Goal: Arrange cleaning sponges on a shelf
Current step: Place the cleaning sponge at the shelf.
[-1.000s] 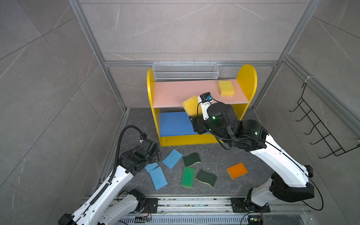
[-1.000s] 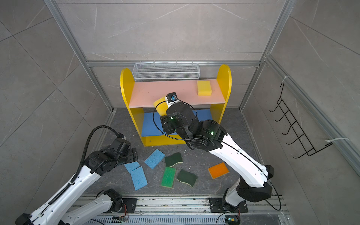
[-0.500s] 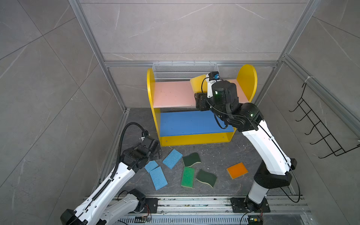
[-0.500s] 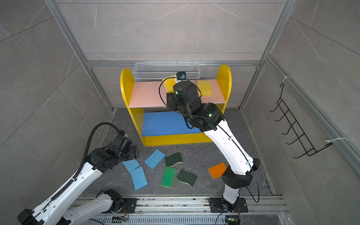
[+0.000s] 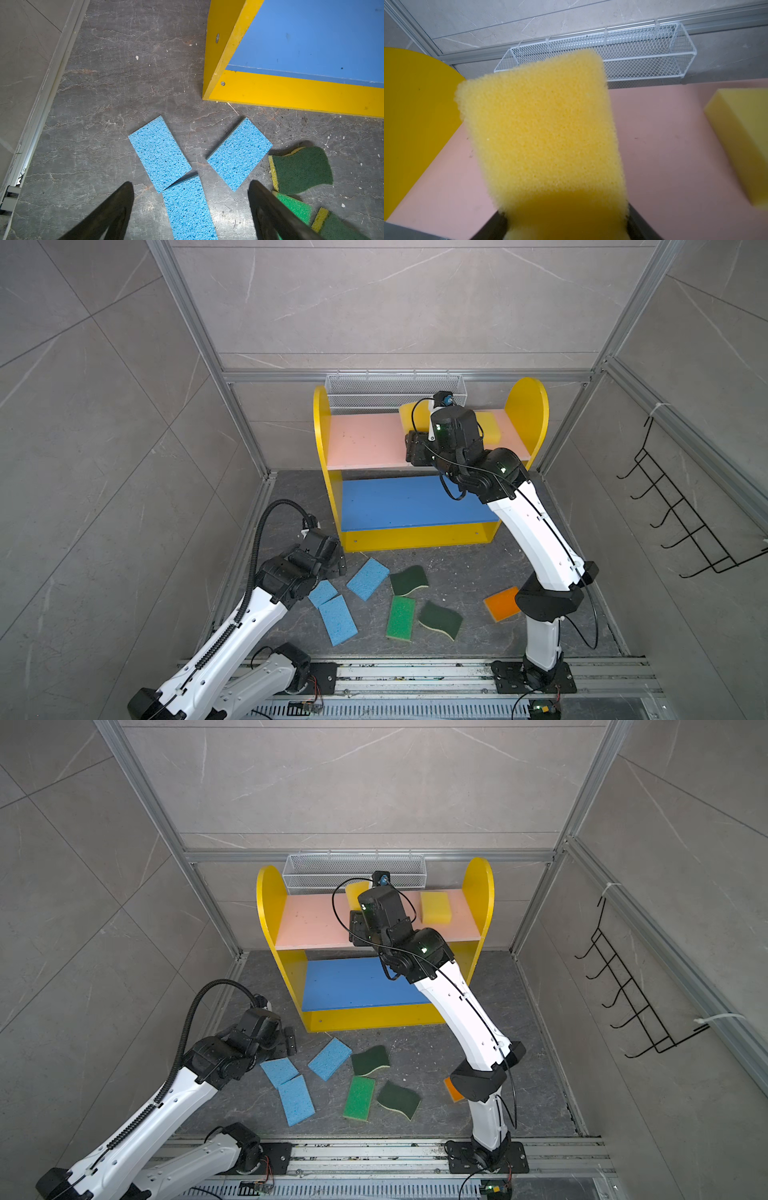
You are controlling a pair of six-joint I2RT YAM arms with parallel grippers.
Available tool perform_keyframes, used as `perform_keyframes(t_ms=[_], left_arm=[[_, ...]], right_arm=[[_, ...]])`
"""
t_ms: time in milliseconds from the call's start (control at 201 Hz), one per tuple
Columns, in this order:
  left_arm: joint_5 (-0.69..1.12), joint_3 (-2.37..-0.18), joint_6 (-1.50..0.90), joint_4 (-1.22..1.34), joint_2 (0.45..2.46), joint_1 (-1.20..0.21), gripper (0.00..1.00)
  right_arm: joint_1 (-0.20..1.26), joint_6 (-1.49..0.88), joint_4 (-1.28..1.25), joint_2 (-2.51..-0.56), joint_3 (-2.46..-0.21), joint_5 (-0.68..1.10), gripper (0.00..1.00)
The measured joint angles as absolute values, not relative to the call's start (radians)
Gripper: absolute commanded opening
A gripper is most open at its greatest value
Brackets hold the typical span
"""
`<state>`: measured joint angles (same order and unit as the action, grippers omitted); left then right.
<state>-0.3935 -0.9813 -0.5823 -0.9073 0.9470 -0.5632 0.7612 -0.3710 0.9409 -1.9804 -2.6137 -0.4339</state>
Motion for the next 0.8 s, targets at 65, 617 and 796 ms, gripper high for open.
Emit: perform_keyframes(t_ms=[65, 617, 796], left_arm=[[-0.395, -0.975, -0.582, -0.898, 0.947, -0.563, 0.89], [-0.396, -0.969, -0.57, -0.866, 1.005, -0.563, 0.9], [-0.4, -0.961, -0.568, -0.865, 1.005, -0.563, 0.91]], right_arm=[[0.756, -0.371, 0.943, -1.991, -2.627, -0.44, 0.69], [0.735, -0.417, 0.965, -2.04, -2.637, -0.498, 0.75], [0.731, -0.448, 0.969, -2.043, -2.643, -0.499, 0.76]])
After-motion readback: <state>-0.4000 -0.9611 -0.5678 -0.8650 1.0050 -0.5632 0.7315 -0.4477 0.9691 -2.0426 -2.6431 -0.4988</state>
